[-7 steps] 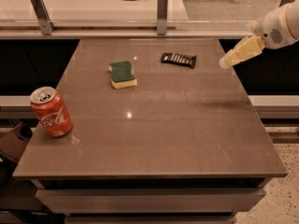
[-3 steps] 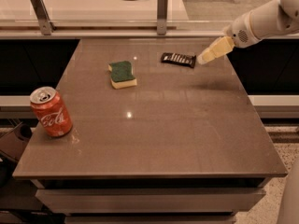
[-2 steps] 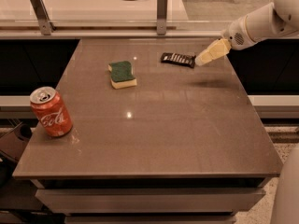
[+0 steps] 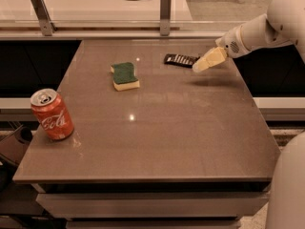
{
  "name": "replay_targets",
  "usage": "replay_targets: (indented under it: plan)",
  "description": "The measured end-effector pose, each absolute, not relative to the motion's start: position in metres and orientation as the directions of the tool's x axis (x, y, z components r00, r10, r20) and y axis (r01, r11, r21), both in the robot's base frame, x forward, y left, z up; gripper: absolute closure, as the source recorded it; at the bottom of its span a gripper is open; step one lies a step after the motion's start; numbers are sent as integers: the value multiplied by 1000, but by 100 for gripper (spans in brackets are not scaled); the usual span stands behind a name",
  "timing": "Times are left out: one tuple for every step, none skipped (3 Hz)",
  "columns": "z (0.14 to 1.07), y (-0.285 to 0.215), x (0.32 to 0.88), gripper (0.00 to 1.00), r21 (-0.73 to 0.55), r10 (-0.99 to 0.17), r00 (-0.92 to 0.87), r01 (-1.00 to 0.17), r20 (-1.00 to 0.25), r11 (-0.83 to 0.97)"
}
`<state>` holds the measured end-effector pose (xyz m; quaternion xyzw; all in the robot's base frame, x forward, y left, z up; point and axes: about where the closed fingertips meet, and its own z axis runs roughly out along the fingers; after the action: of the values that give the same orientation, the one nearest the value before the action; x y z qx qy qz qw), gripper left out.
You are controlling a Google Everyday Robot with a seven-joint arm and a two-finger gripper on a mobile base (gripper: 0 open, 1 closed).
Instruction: Move rxbar chocolate near coke can
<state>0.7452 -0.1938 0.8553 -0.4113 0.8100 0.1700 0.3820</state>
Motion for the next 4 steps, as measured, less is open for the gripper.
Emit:
replay_targets:
  plan:
    - [838,-178,753,0,-13,-551,-364,-826,-751,563]
    - [828,-162,760,0,6,-567,-351,-854,-746,521]
    - [820,-148,766,0,20,-574,-338,-872,-746,488]
    - [816,-140,772,0,33,-570,-333,-881,-751,471]
